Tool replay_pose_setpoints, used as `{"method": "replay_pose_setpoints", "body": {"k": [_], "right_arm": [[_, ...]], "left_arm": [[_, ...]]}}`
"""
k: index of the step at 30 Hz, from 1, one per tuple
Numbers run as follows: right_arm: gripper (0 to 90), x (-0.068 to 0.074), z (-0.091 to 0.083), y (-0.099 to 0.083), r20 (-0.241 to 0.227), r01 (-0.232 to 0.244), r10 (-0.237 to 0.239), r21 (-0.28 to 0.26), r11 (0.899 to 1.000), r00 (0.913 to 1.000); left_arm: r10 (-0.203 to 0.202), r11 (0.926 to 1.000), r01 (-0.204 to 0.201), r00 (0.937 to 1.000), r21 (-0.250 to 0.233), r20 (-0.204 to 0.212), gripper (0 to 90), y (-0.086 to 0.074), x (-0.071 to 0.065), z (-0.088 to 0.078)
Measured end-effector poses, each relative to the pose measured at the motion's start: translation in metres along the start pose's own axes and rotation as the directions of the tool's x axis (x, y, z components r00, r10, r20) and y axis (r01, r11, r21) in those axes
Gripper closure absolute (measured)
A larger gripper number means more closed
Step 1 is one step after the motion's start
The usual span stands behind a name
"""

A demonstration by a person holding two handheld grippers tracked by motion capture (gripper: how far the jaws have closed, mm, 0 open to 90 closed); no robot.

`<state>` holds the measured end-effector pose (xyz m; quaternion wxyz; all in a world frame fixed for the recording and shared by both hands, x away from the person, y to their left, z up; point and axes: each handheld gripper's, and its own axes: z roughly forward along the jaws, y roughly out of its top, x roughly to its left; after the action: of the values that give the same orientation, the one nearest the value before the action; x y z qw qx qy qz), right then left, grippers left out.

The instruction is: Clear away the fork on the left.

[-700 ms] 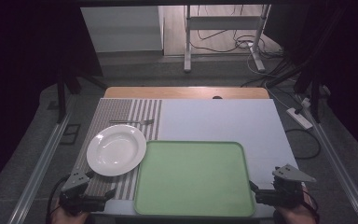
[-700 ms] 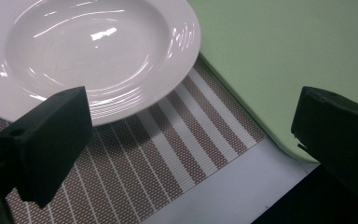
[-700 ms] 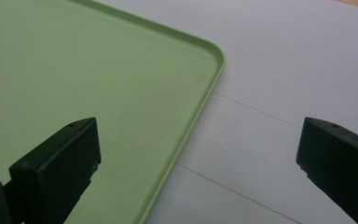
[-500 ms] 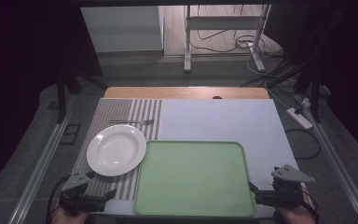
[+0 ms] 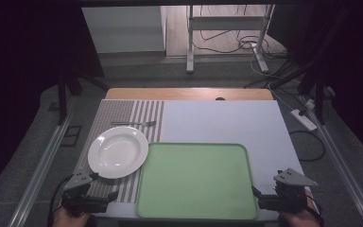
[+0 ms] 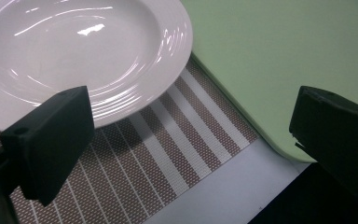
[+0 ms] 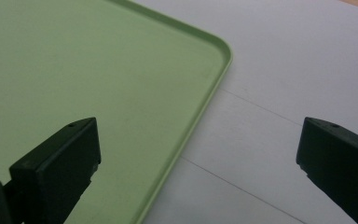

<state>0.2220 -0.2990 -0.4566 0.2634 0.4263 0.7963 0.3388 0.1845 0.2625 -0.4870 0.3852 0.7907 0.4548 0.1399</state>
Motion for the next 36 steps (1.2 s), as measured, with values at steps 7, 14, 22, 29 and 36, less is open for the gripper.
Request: {"method": "replay_pose_setpoints", "body": {"k": [7,14,22,29,36], "right_arm": [[0.0,-0.001,0.0,0.0,-0.009,-0.004,0.004,0.002,1.0,1.0],[0.0,-0.001,0.0,0.0,-0.011,-0.005,0.005,0.001,1.0,0.9999],[0.0,-0.001,0.001,0.0,-0.002,-0.009,0.009,0.001,1.0,1.0],[0.0,-0.001,0.001,0.0,0.003,-0.01,0.01,0.005,1.0,1.0],[0.0,0.0,0.001,0.0,-0.003,0.002,-0.002,0.007,1.0,1.0]], "left_arm": [[0.004,0.9999,-0.004,1.0,0.013,0.001,0.9,0.001,0.0,0.001],[-0.006,0.9996,0.006,0.9998,0.027,0.018,0.0,0.003,0.001,0.003],[0.003,0.9998,-0.003,0.9999,0.019,0.01,0.0,0.005,0.002,0.003],[0.004,0.9995,-0.004,1.0,0.03,0.005,0.0,0.007,0.002,0.006],[0.001,0.9997,-0.002,0.9999,0.023,0.014,0.0,0.013,0.004,0.01]]}}
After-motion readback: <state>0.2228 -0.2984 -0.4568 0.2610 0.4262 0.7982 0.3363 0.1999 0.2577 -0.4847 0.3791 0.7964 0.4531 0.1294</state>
